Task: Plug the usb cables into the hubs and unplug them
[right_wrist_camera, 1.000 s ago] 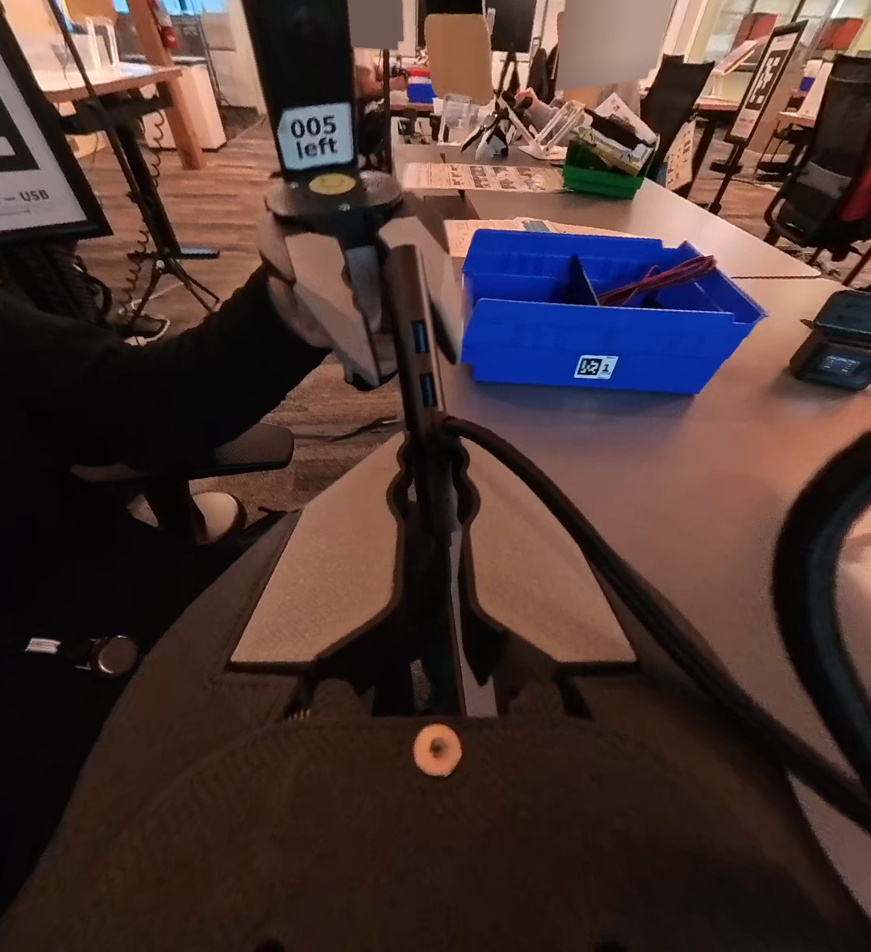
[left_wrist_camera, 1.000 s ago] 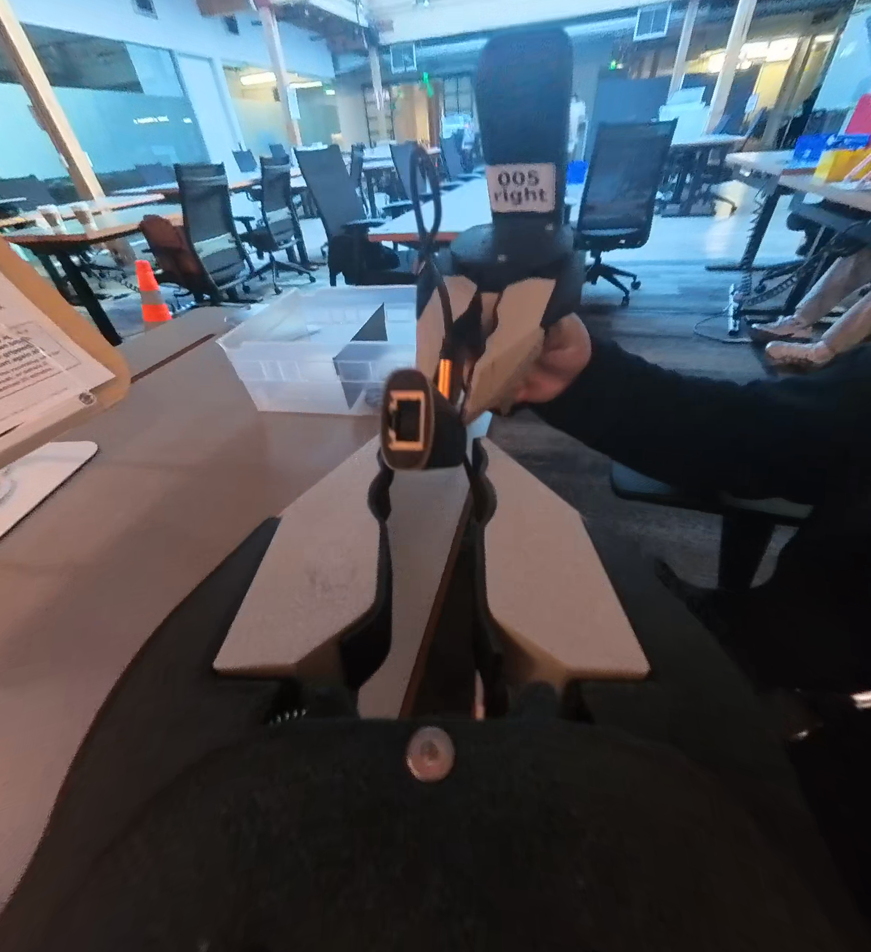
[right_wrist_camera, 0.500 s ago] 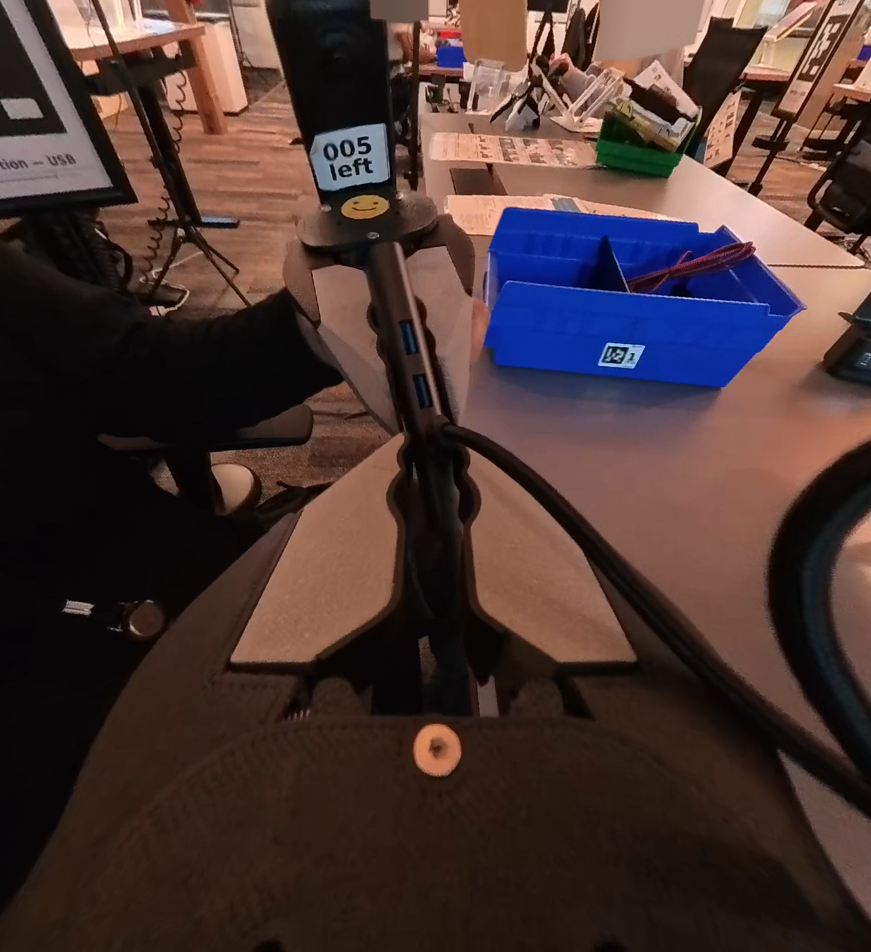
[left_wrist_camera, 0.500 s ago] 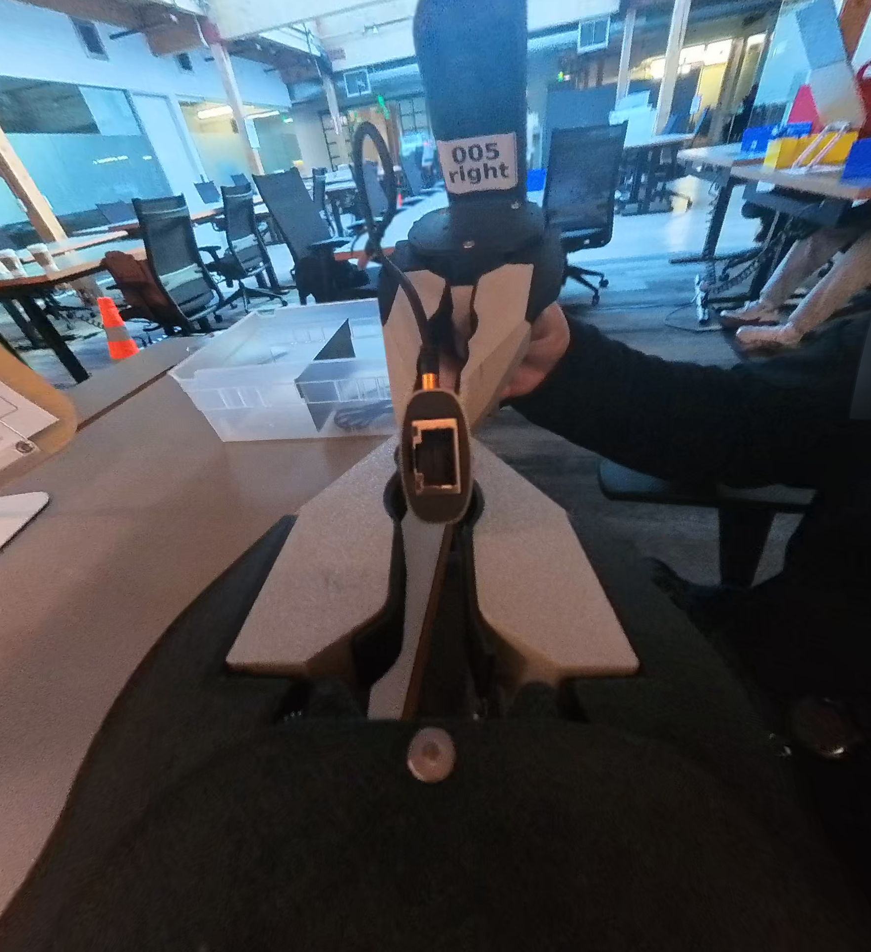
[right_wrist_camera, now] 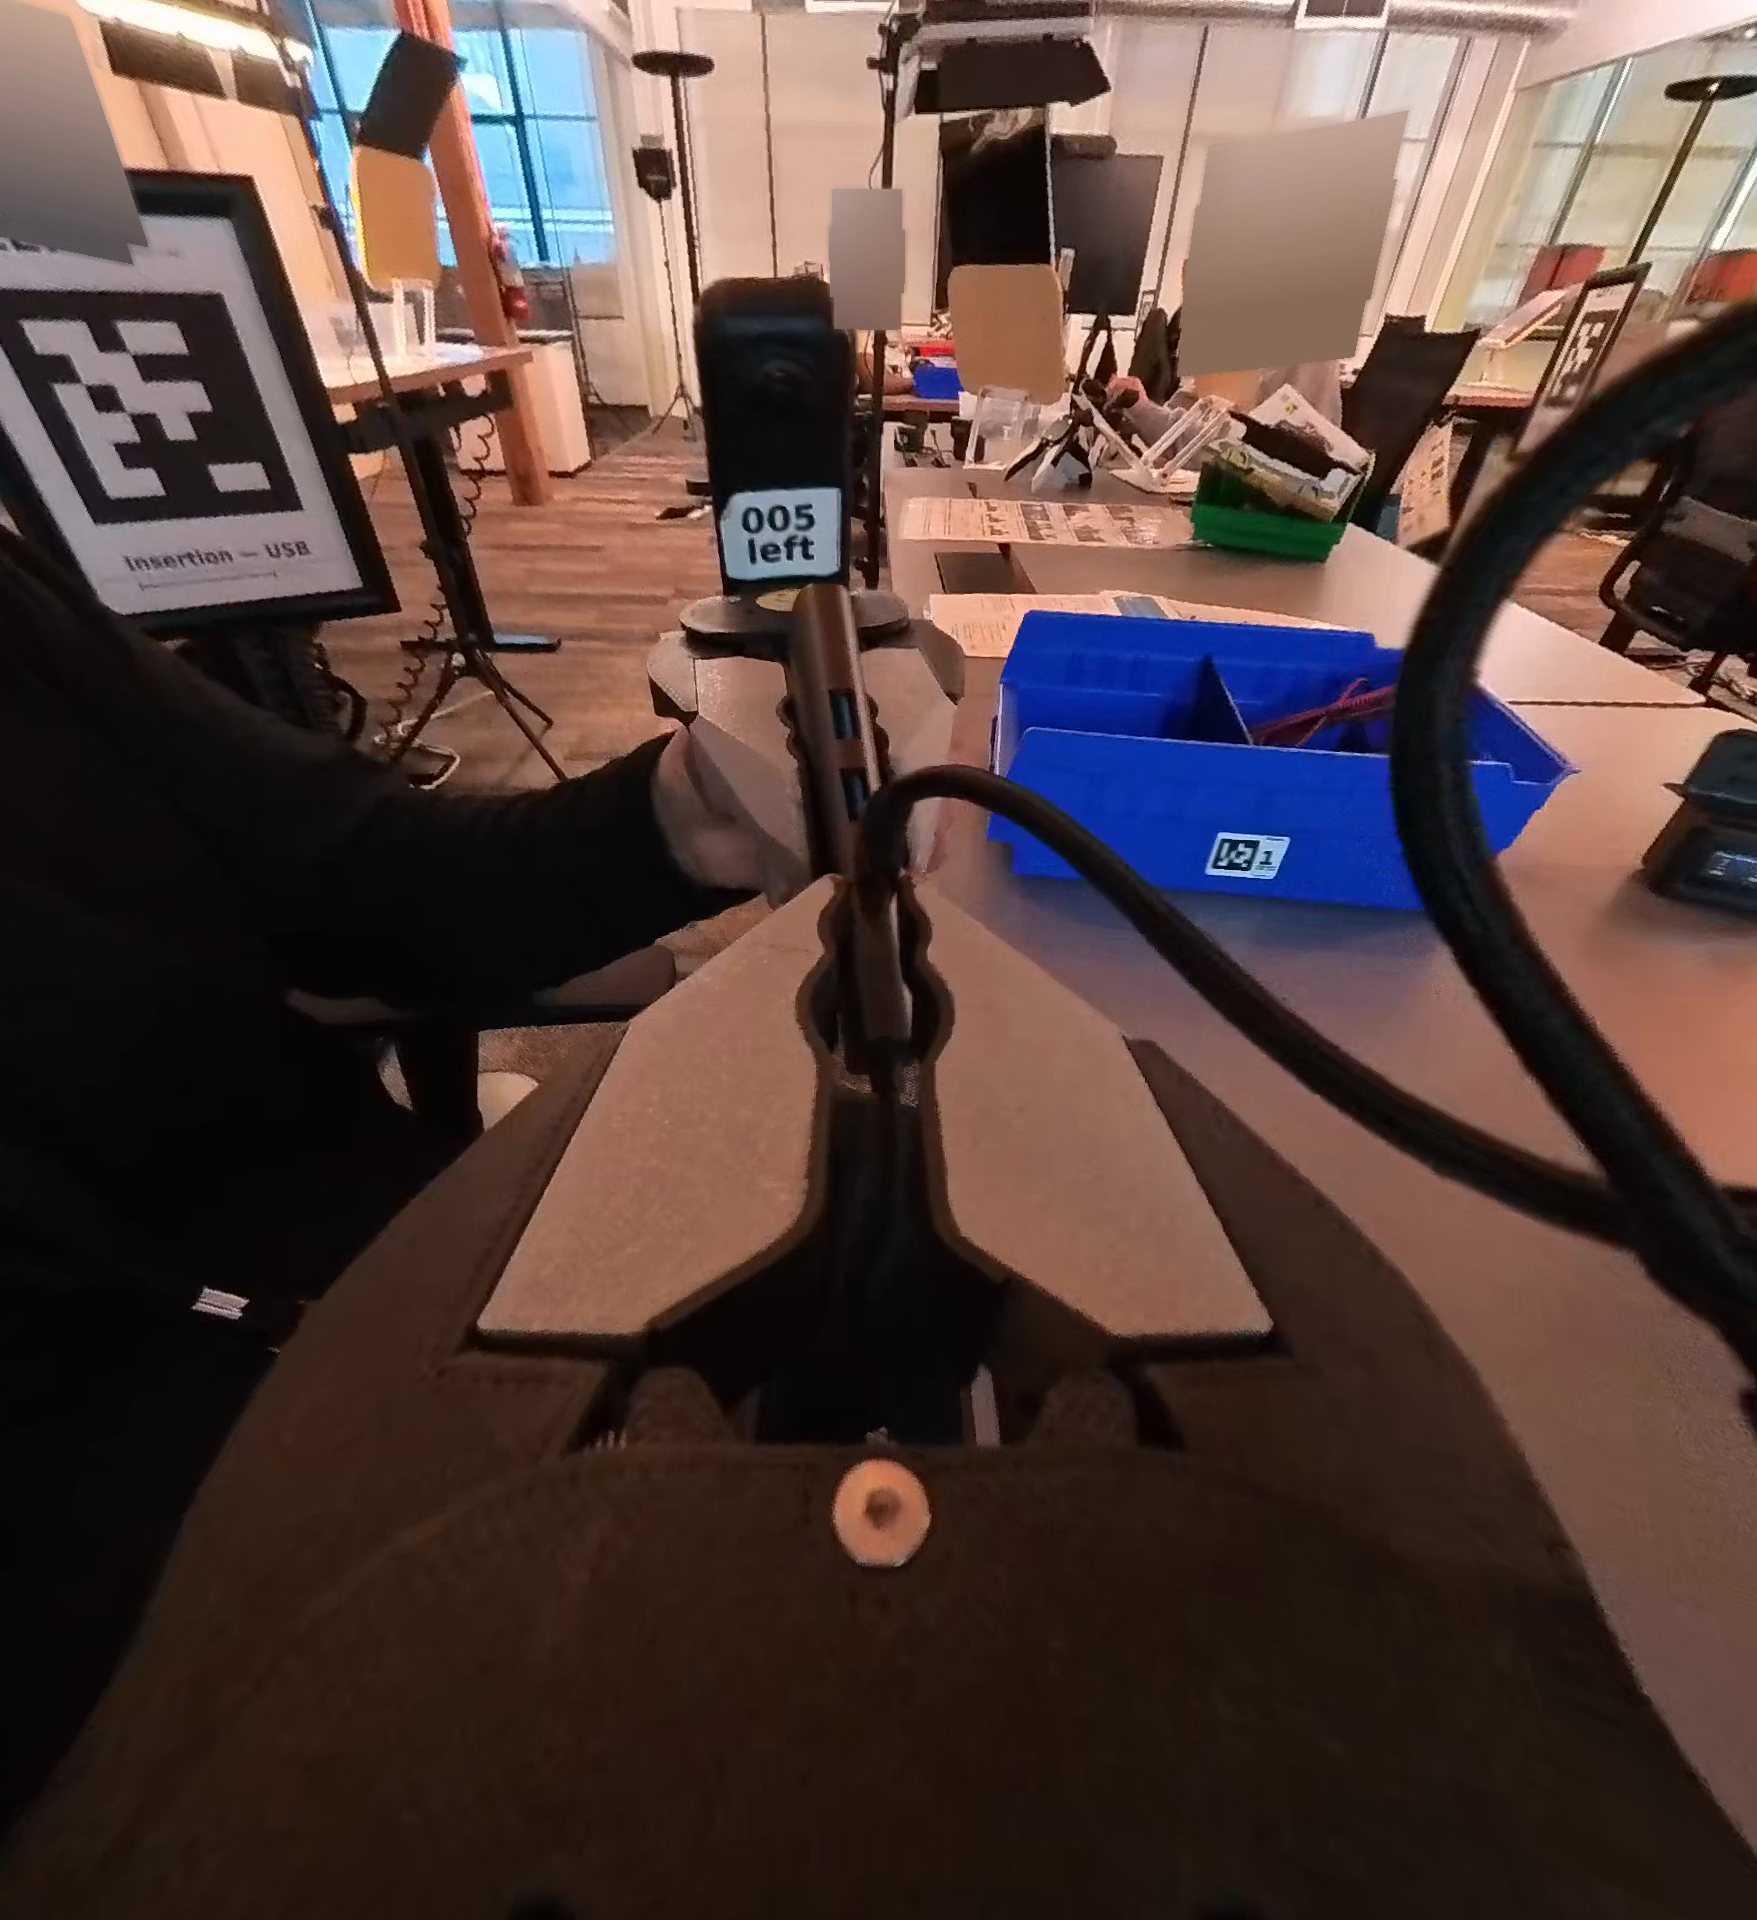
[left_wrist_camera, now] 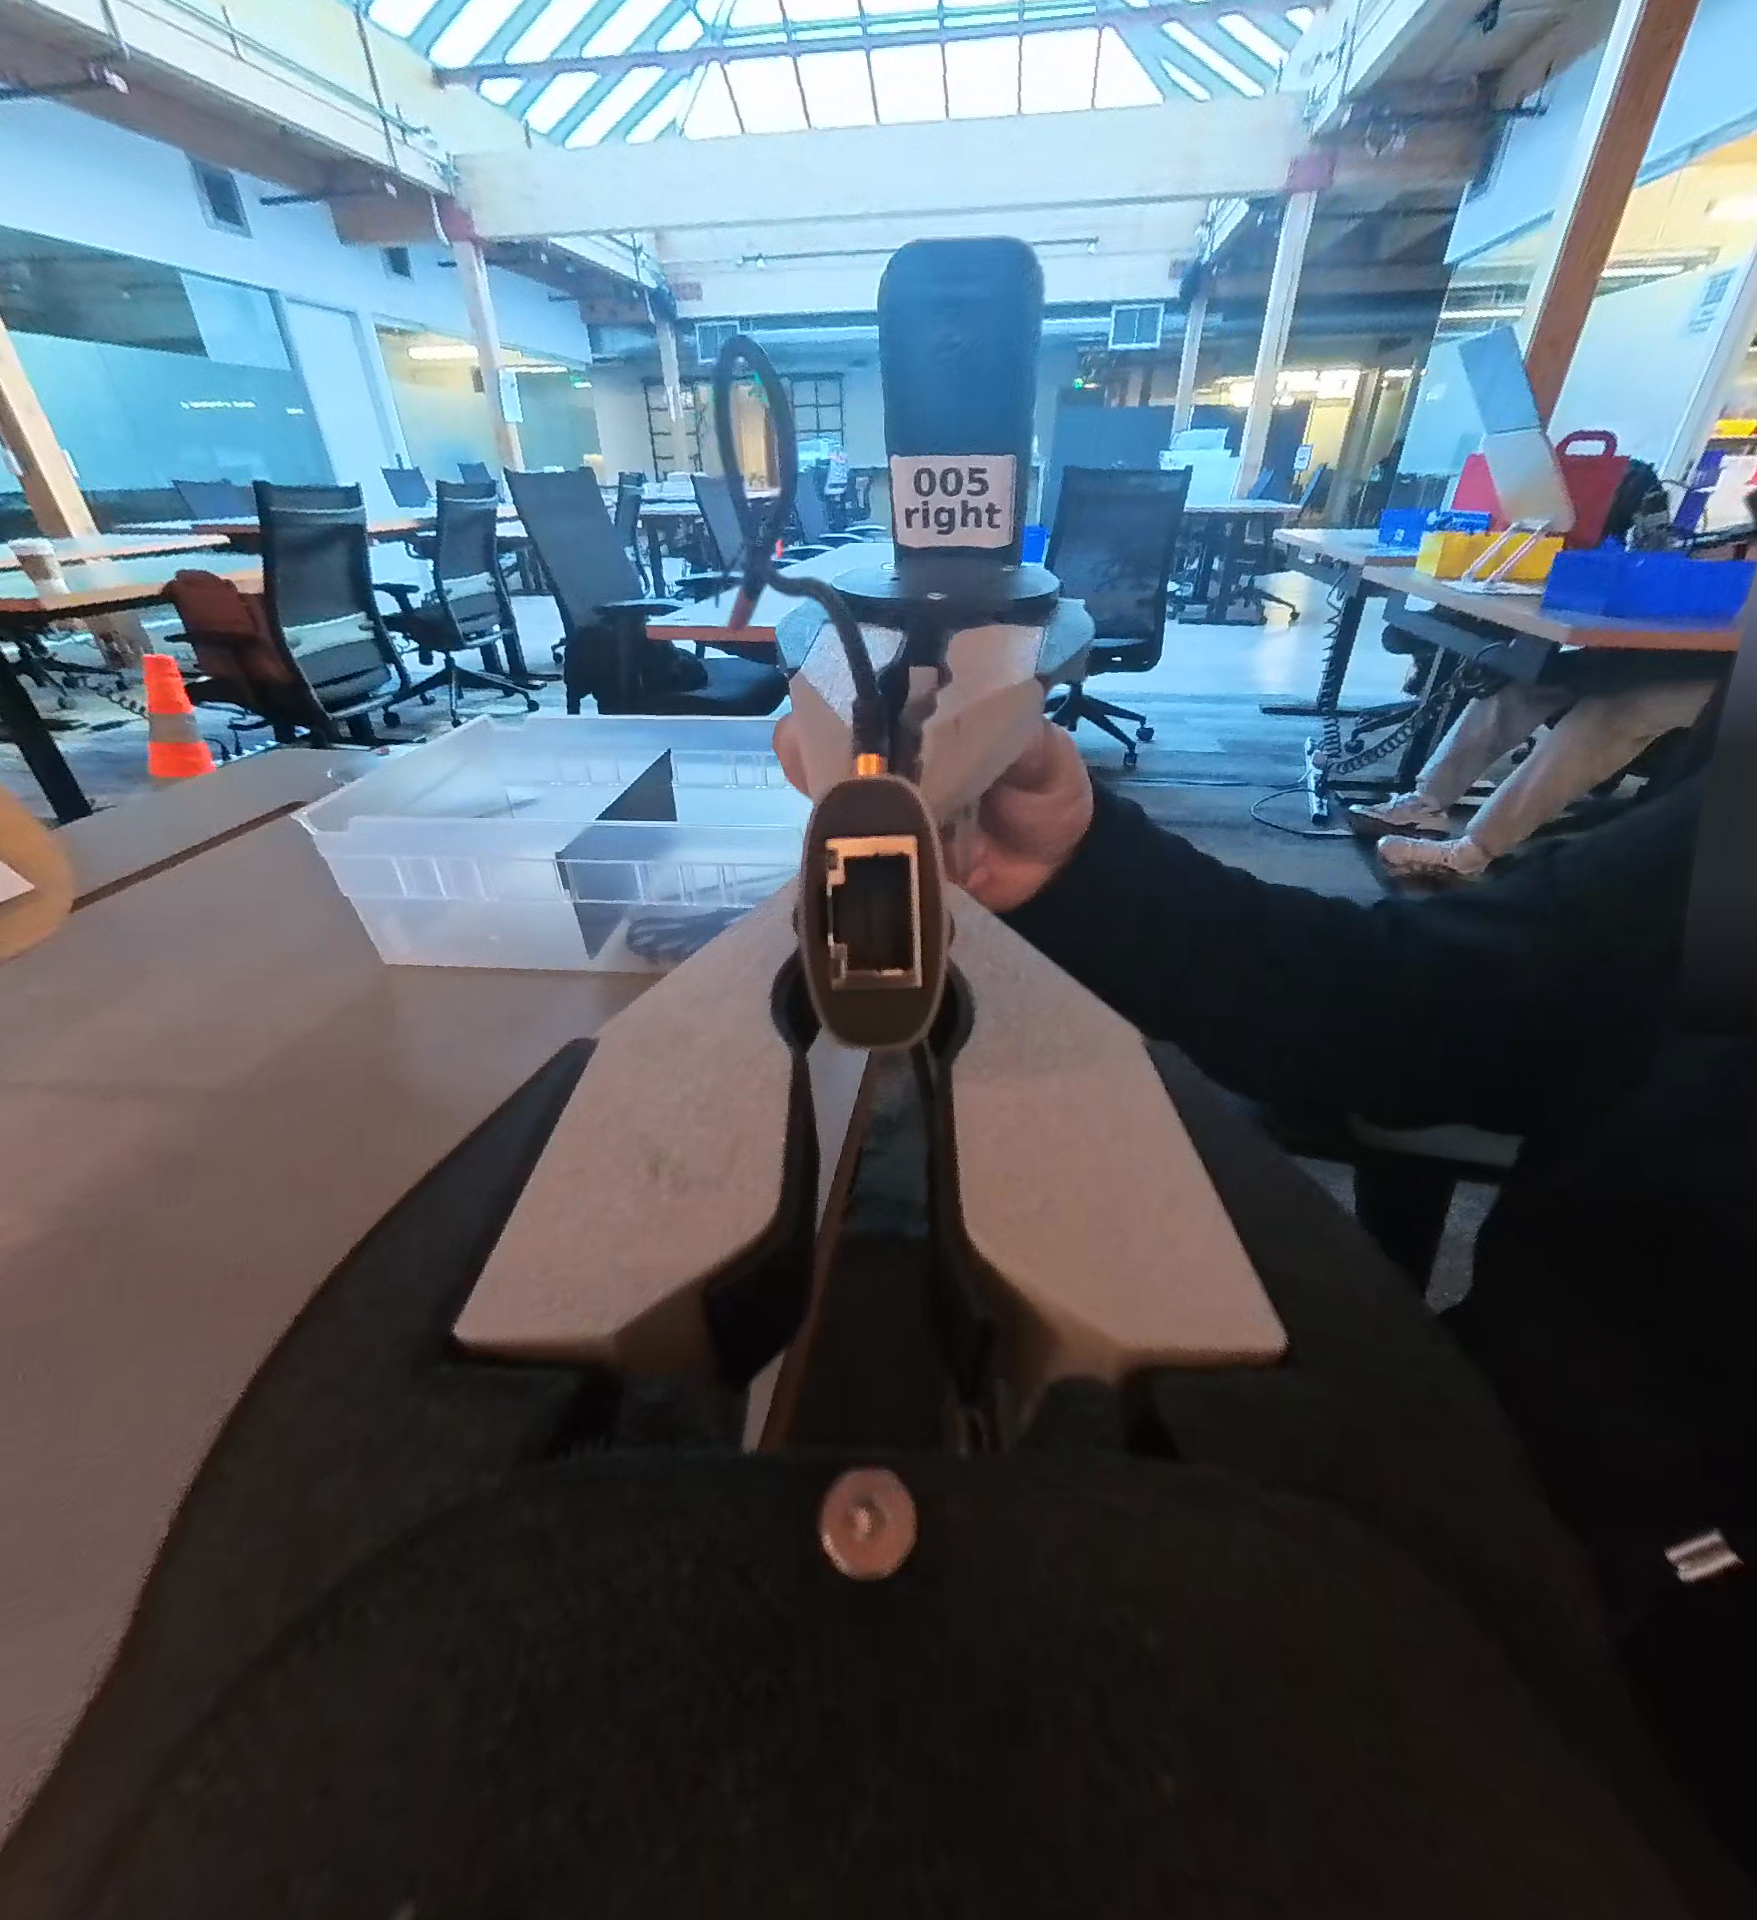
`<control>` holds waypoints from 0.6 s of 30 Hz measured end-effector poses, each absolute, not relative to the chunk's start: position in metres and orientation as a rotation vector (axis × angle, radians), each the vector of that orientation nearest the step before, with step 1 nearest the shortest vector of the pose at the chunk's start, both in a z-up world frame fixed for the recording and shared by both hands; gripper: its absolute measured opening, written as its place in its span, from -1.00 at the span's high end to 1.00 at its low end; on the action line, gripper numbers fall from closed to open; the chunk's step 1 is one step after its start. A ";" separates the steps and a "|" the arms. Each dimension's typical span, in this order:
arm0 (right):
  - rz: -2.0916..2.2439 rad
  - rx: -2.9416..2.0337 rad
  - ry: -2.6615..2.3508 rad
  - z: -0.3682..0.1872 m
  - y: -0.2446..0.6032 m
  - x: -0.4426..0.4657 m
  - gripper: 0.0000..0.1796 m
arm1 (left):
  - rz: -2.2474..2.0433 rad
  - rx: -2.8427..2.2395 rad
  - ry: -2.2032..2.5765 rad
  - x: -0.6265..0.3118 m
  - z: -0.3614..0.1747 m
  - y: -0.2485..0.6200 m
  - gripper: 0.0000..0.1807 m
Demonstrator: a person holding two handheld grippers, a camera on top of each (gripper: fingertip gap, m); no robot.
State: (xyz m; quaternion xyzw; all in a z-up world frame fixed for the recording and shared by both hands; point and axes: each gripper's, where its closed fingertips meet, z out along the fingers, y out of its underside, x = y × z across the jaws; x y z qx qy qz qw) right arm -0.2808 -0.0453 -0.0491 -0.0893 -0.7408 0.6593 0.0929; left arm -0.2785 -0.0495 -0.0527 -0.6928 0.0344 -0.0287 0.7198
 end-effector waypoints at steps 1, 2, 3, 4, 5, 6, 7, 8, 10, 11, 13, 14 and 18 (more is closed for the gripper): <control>1.948 -0.265 -2.205 -0.050 -0.046 -0.281 0.94 | -0.066 -1.532 0.075 -0.278 -0.053 -0.049 0.84; 1.941 -0.267 -2.206 -0.051 -0.047 -0.282 0.94 | -0.068 -1.534 0.075 -0.277 -0.054 -0.048 0.84; 1.942 -0.271 -2.200 -0.051 -0.047 -0.283 0.94 | -0.065 -1.531 0.069 -0.278 -0.054 -0.047 0.84; 1.949 -0.276 -2.195 -0.051 -0.047 -0.283 0.94 | -0.069 -1.525 0.063 -0.279 -0.053 -0.047 0.84; 1.958 -0.280 -2.193 -0.050 -0.047 -0.283 0.94 | -0.084 -1.518 0.055 -0.279 -0.052 -0.047 0.84; 1.970 -0.283 -2.186 -0.049 -0.047 -0.283 0.95 | -0.103 -1.508 0.044 -0.279 -0.052 -0.047 0.84; 1.988 -0.285 -2.175 -0.048 -0.047 -0.283 0.95 | -0.125 -1.494 0.032 -0.279 -0.050 -0.047 0.84; 2.011 -0.289 -2.166 -0.047 -0.047 -0.283 0.95 | -0.141 -1.477 0.021 -0.279 -0.049 -0.047 0.84; 2.037 -0.312 -2.163 -0.047 -0.048 -0.285 0.96 | -0.098 -1.464 -0.005 -0.283 -0.048 -0.046 0.83; 2.034 -0.323 -2.175 -0.050 -0.049 -0.286 0.95 | -0.044 -1.470 -0.002 -0.283 -0.049 -0.044 0.83; 2.044 -0.346 -2.178 -0.052 -0.050 -0.288 0.95 | 0.081 -1.516 0.020 -0.285 -0.054 -0.041 0.83; 2.064 -0.350 -2.177 -0.052 -0.049 -0.288 0.95 | 0.111 -1.543 0.031 -0.285 -0.056 -0.040 0.84; 2.183 -0.362 -2.116 -0.047 -0.049 -0.289 0.96 | 0.037 -1.496 -0.038 -0.285 -0.052 -0.040 0.83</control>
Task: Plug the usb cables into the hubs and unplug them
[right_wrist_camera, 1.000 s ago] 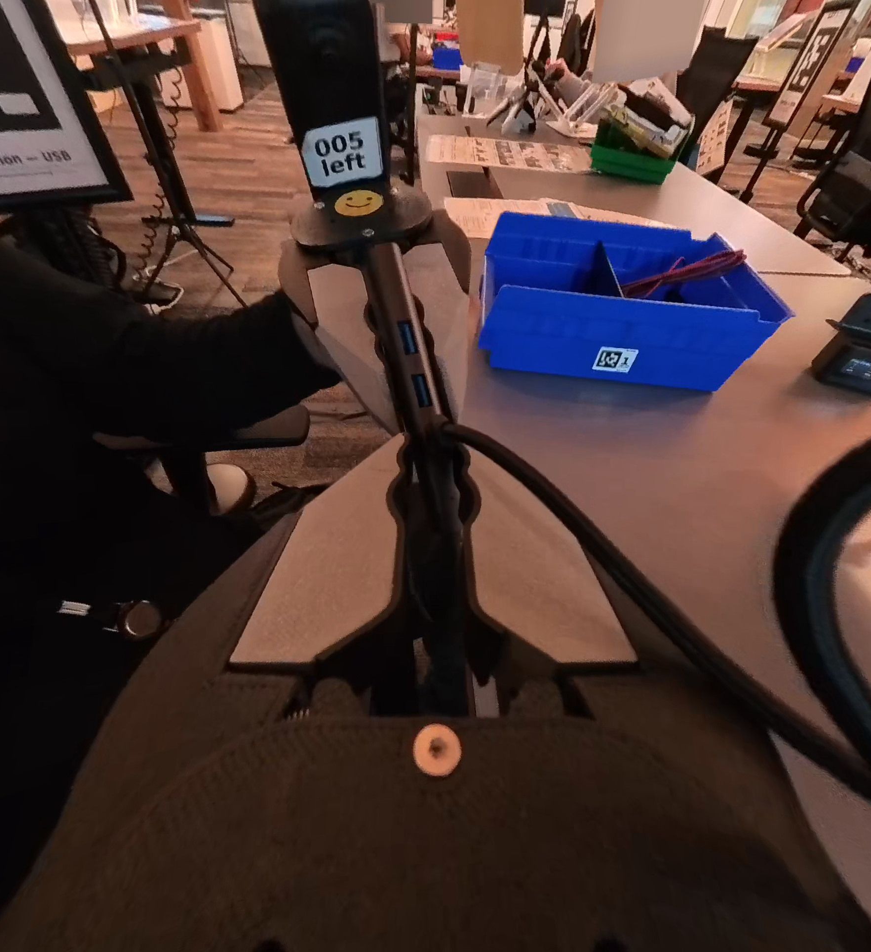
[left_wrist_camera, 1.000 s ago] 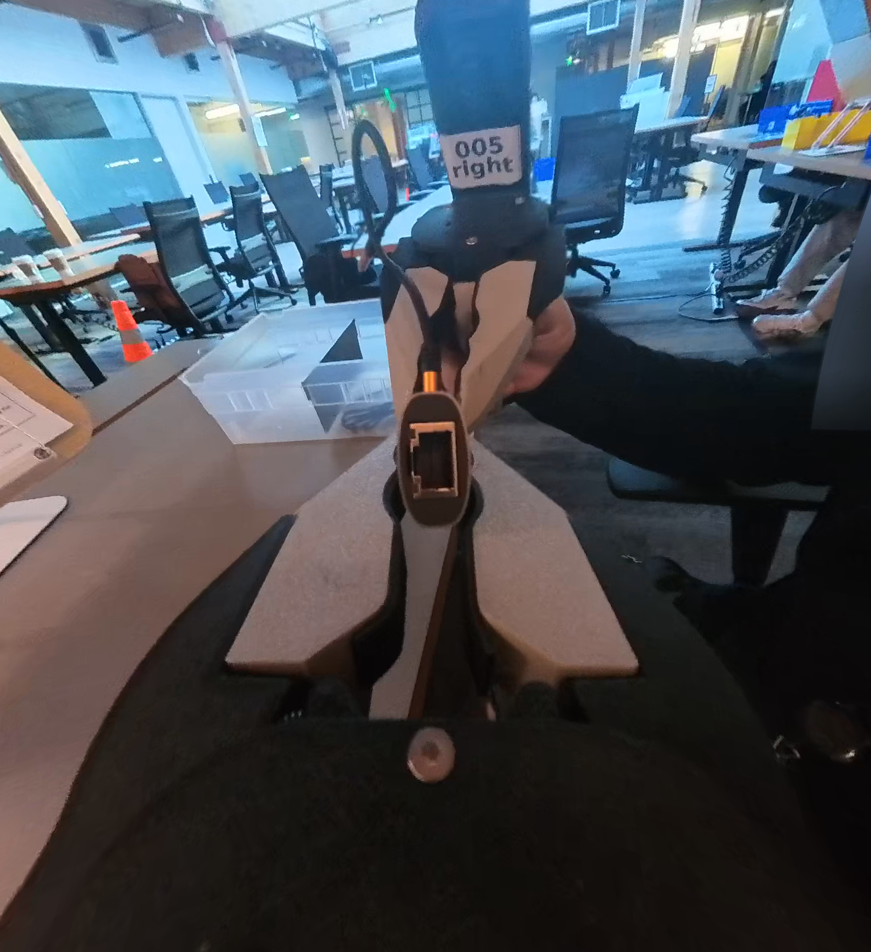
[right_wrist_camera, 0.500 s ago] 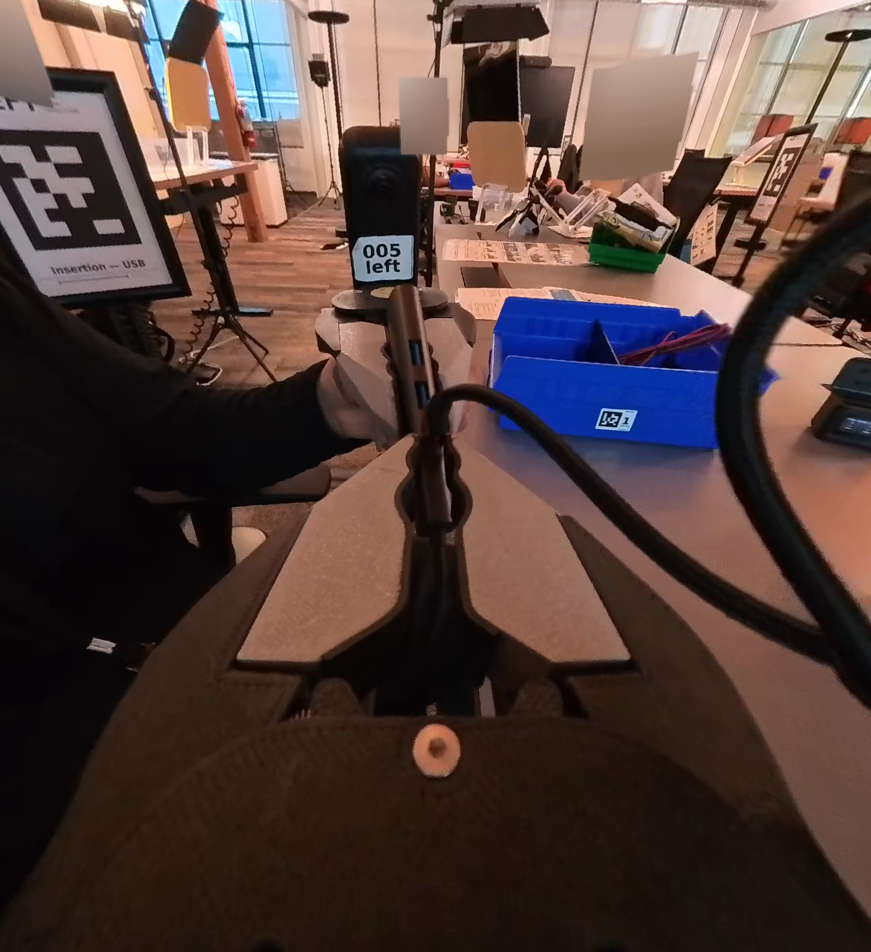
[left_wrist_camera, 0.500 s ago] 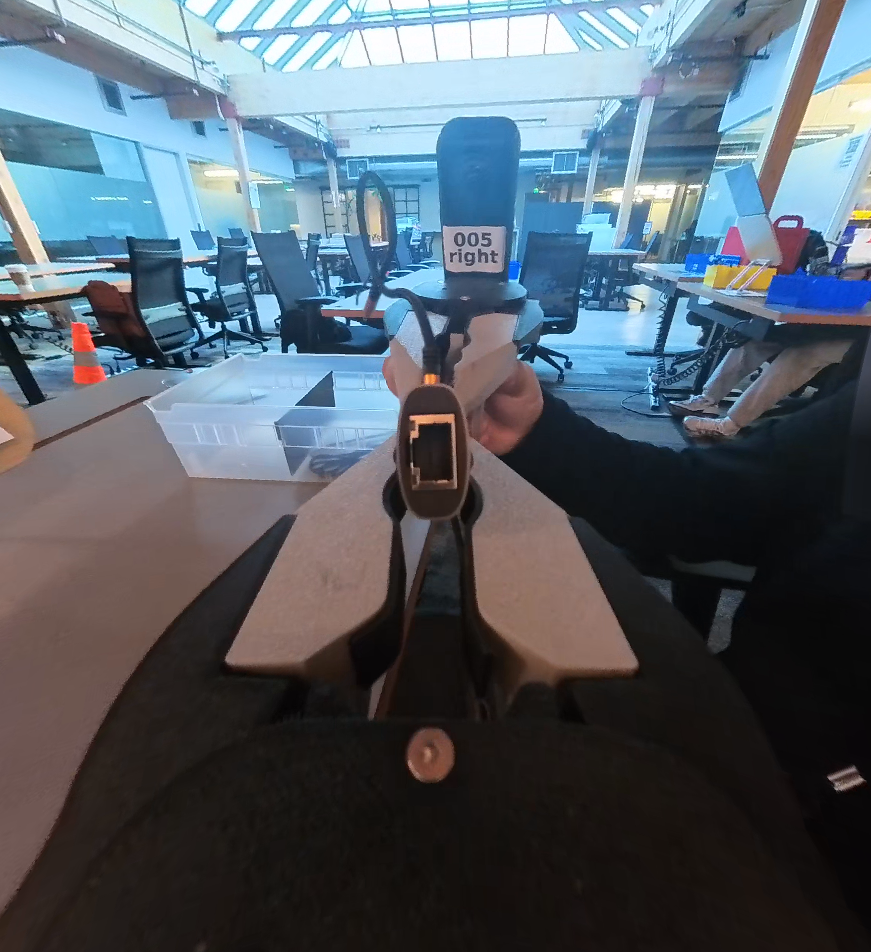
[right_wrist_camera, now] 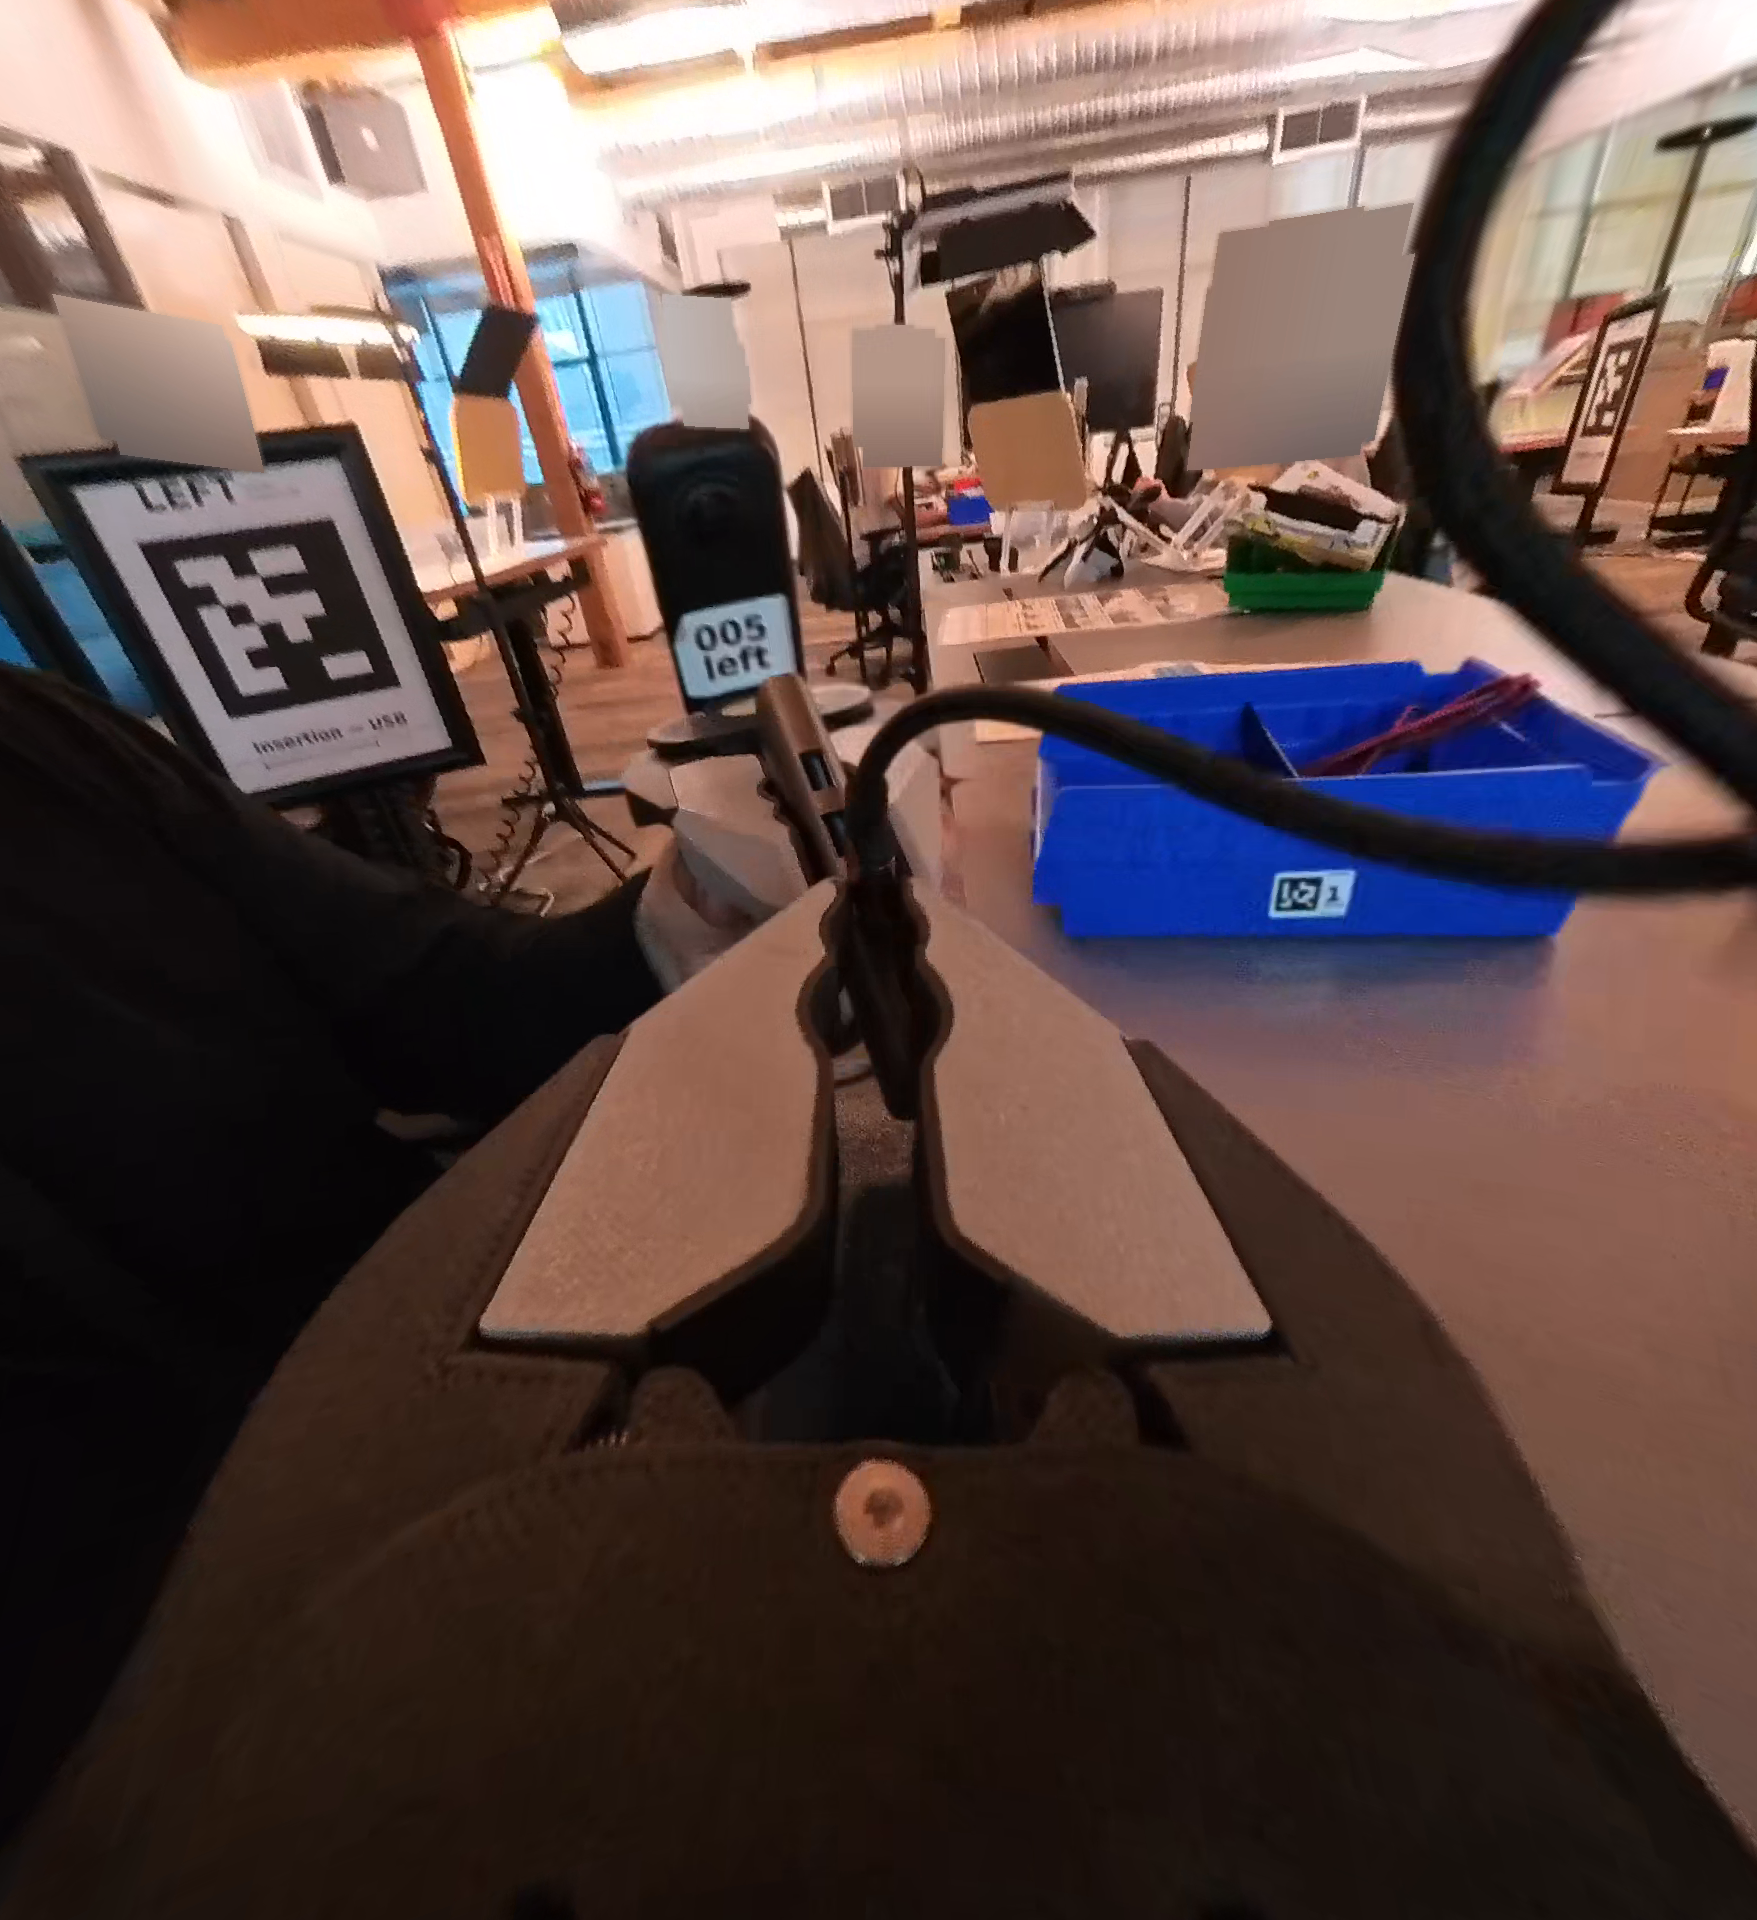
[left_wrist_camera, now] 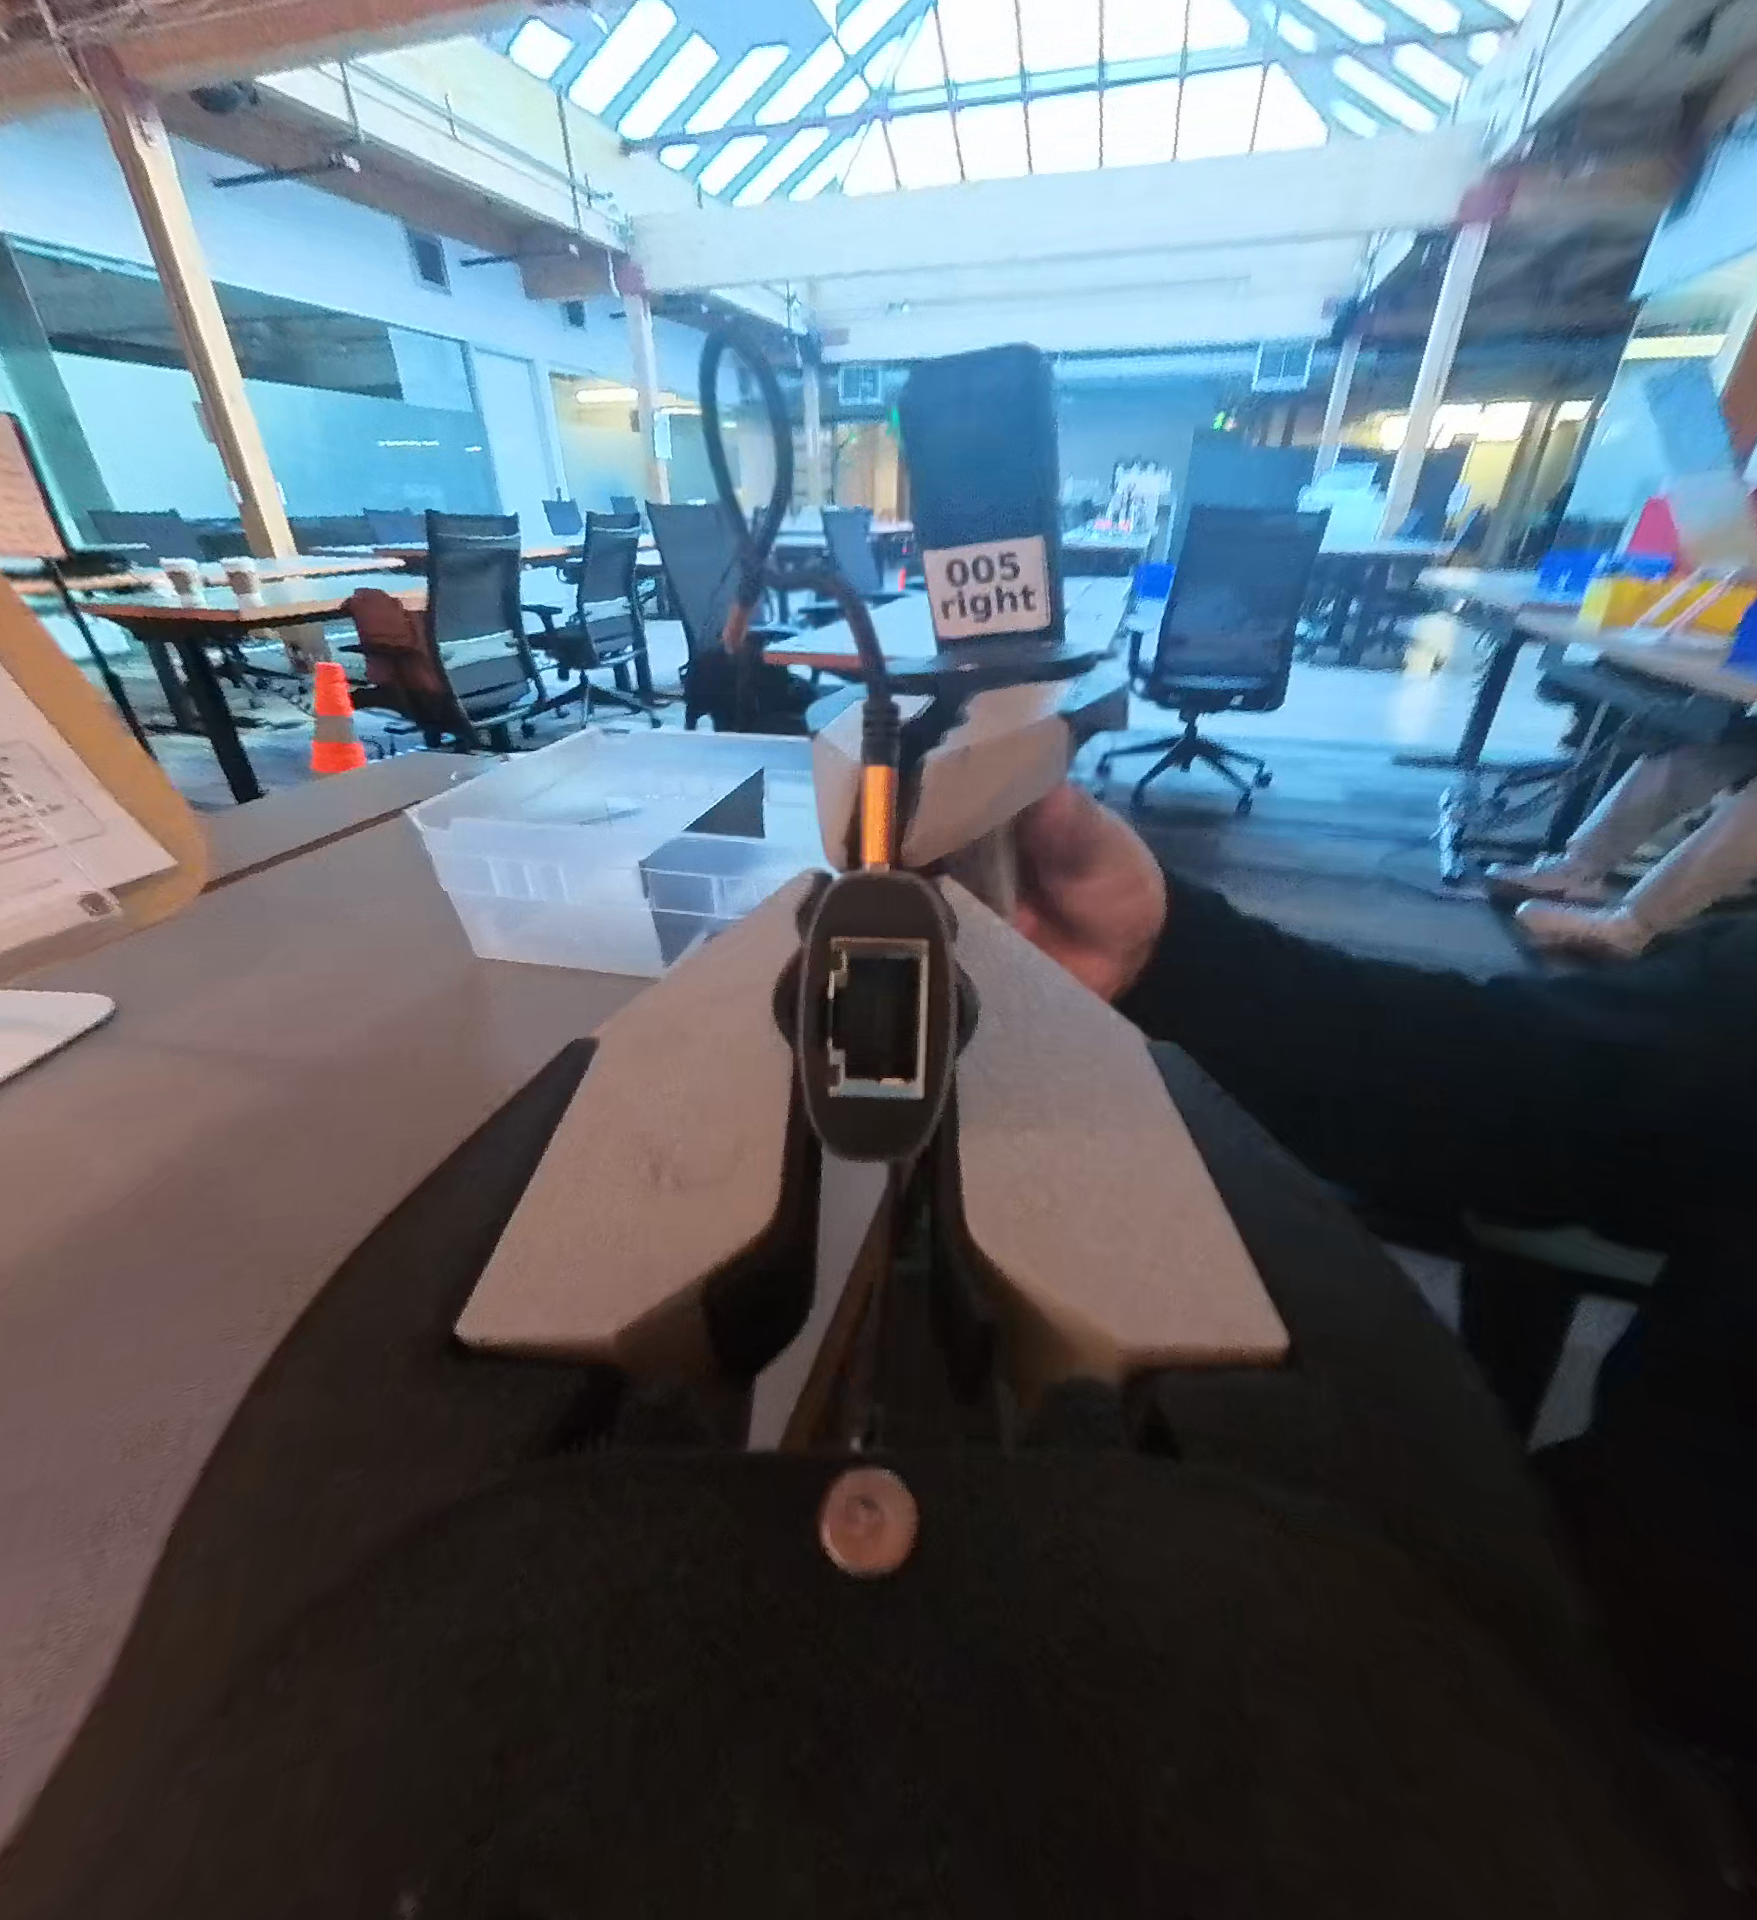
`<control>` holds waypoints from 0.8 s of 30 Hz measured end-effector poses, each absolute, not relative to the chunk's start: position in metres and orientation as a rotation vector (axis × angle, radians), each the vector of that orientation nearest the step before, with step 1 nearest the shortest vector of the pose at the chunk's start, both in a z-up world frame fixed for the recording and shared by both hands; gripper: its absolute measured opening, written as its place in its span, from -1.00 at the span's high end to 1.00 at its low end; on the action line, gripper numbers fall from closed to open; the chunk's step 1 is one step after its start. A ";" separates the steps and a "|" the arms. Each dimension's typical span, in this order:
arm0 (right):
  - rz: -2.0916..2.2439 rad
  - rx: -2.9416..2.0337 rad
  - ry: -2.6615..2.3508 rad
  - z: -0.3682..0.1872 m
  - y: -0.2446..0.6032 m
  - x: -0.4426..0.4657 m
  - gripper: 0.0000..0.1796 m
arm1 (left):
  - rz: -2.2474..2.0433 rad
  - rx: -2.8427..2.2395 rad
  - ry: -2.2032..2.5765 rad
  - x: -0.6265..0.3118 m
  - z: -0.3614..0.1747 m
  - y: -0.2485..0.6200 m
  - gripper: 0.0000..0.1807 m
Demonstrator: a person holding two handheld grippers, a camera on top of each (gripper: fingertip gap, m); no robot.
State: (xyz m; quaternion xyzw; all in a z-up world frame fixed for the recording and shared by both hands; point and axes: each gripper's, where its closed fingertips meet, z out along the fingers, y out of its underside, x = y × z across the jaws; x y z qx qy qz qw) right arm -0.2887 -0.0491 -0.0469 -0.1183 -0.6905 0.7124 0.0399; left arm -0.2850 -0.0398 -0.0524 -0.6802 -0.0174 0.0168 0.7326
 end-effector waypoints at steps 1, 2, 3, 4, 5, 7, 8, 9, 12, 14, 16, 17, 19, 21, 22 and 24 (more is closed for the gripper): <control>2.167 -0.367 -2.115 -0.048 -0.049 -0.290 0.96 | 0.018 -1.488 -0.059 -0.287 -0.054 -0.039 0.83; 2.138 -0.365 -2.113 -0.050 -0.048 -0.292 0.97 | 0.013 -1.487 -0.071 -0.289 -0.057 -0.039 0.84; 2.117 -0.360 -2.106 -0.051 -0.048 -0.293 0.97 | -0.001 -1.479 -0.081 -0.289 -0.057 -0.038 0.84; 2.111 -0.362 -2.102 -0.051 -0.048 -0.293 0.97 | -0.020 -1.469 -0.090 -0.290 -0.057 -0.038 0.84; 2.118 -0.372 -2.103 -0.051 -0.047 -0.294 0.97 | -0.036 -1.462 -0.098 -0.290 -0.057 -0.038 0.83; 2.172 -0.398 -2.079 -0.049 -0.047 -0.295 0.97 | -0.048 -1.438 -0.116 -0.292 -0.055 -0.038 0.84; 2.215 -0.410 -2.058 -0.048 -0.047 -0.296 0.97 | -0.045 -1.425 -0.122 -0.292 -0.054 -0.038 0.83; 2.261 -0.423 -2.035 -0.048 -0.047 -0.297 0.99 | -0.042 -1.415 -0.131 -0.293 -0.053 -0.039 0.83; 2.409 -0.481 -1.939 -0.044 -0.048 -0.300 0.98 | -0.016 -1.394 -0.150 -0.296 -0.050 -0.040 0.83; 2.471 -0.512 -1.884 -0.042 -0.048 -0.301 0.98 | -0.011 -1.389 -0.159 -0.297 -0.050 -0.041 0.82; 2.518 -0.536 -1.836 -0.040 -0.048 -0.302 0.99 | -0.013 -1.384 -0.159 -0.298 -0.048 -0.042 0.83; 2.546 -0.544 -1.814 -0.039 -0.048 -0.302 0.98 | -0.009 -1.384 -0.157 -0.297 -0.047 -0.042 0.83; 2.610 -0.546 -1.780 -0.036 -0.049 -0.300 0.98 | 0.002 -1.388 -0.149 -0.296 -0.045 -0.043 0.83; 2.651 -0.523 -1.772 -0.035 -0.050 -0.299 0.98 | 0.026 -1.398 -0.141 -0.295 -0.043 -0.044 0.83; 2.632 -0.510 -1.775 -0.036 -0.050 -0.299 0.98 | 0.038 -1.406 -0.143 -0.296 -0.044 -0.044 0.83; 2.496 -0.461 -1.814 -0.038 -0.053 -0.300 0.96 | 0.032 -1.418 -0.143 -0.297 -0.045 -0.046 0.83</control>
